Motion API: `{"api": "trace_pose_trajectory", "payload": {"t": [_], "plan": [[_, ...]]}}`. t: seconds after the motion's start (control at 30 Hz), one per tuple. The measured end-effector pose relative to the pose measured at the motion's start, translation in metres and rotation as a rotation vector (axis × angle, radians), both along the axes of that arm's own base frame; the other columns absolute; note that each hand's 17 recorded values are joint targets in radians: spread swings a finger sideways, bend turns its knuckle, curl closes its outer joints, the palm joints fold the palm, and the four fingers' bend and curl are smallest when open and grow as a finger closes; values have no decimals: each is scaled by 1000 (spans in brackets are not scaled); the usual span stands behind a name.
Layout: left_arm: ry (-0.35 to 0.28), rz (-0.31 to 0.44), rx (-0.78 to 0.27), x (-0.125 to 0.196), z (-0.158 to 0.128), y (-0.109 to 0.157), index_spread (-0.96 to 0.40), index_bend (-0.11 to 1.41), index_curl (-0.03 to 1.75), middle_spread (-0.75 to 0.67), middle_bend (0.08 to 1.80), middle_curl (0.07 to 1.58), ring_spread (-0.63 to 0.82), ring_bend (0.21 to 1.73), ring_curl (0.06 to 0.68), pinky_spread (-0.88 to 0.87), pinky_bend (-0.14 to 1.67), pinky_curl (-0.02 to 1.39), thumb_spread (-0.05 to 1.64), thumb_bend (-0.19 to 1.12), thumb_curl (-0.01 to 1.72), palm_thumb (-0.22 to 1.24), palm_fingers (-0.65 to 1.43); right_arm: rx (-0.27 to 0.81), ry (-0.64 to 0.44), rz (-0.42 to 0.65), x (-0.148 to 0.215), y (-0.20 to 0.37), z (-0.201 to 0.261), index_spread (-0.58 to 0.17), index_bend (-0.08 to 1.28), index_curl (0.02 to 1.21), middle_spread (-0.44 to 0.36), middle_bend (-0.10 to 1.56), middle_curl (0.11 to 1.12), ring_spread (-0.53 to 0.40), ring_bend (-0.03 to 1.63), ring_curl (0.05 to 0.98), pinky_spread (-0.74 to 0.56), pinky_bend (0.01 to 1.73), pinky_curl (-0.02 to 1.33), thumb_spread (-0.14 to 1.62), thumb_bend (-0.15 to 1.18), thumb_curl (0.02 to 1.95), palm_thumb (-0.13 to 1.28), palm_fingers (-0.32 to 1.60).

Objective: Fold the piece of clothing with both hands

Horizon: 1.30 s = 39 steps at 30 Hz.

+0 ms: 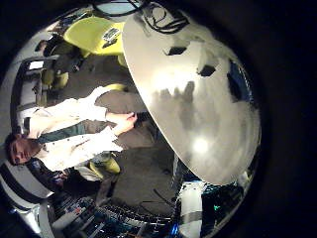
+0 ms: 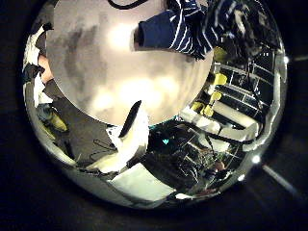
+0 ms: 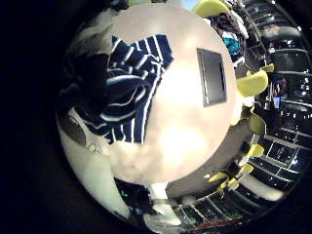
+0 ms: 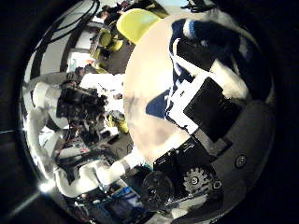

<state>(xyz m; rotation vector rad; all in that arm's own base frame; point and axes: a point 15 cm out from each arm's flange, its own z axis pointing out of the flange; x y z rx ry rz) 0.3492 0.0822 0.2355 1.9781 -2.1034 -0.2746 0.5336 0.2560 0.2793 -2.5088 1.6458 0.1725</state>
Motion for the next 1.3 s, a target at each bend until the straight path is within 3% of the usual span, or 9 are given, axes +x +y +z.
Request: {"api": "trace_pose_trajectory", "payload": {"t": [0.17,0.23,0.3,0.4,0.5,0.6,0.77,1.03,1.3], "plan": [[-13,3,2,-9,8,0,48,154,295,186,218,390,176,788,224,259,512,332,1192,-18,284,348,124,-5,14,5,2,11,-22,-340,862,920,-186,1202,854,-225,1387,707,-221,1216,940,1175,-31,678,958,1032],[-12,7,2,-14,8,1,48,154,295,186,218,390,176,791,224,257,511,332,1195,-17,285,351,125,-9,25,4,2,5,-23,-344,535,862,-194,1123,806,-234,1410,678,-335,1166,867,1185,-35,657,882,830],[-13,8,2,-17,8,1,48,154,295,187,218,391,176,792,224,256,512,332,1196,-17,285,351,124,-15,42,6,-1,-2,-24,-353,350,807,-213,1020,765,-243,1392,647,-397,1200,821,1188,-31,643,845,729],[-15,15,1,-17,9,-1,48,156,295,187,218,390,176,793,223,255,512,331,1194,-18,284,349,125,-14,44,22,-4,-14,-12,-390,165,701,-182,742,681,-226,1288,603,-358,1258,811,1195,-33,618,779,290],[-11,18,5,-17,9,-3,48,156,295,187,221,392,176,793,222,255,511,331,1193,-18,284,348,126,-12,50,72,-19,-20,11,-410,191,645,-178,582,608,-145,1164,563,-233,1225,816,1200,-33,598,726,75],[-13,19,-1,-18,11,-6,44,155,294,187,220,392,176,793,220,254,513,332,1193,-18,284,348,127,18,86,125,-38,-22,29,-435,217,585,-139,463,525,46,958,460,19,1092,758,1206,-28,575,675,-84],[-16,7,-8,-20,20,-26,41,155,294,187,219,393,176,794,219,253,514,333,1193,-18,284,348,127,103,103,139,-55,-43,70,-437,188,500,-33,352,446,221,807,356,346,899,626,1226,-21,534,609,-41],[-8,18,6,-26,25,-62,40,160,297,186,215,393,176,797,217,253,510,333,1193,-18,284,348,131,125,177,108,-108,-108,121,-382,256,463,-32,337,404,263,664,282,499,626,465,1276,-6,493,653,73],[4,39,37,-45,25,-69,28,158,299,163,217,392,144,801,217,230,510,330,1193,-18,283,348,154,92,299,69,-177,-142,76,-327,278,451,8,369,399,233,592,249,504,457,374,1351,-12,437,627,234]]}}
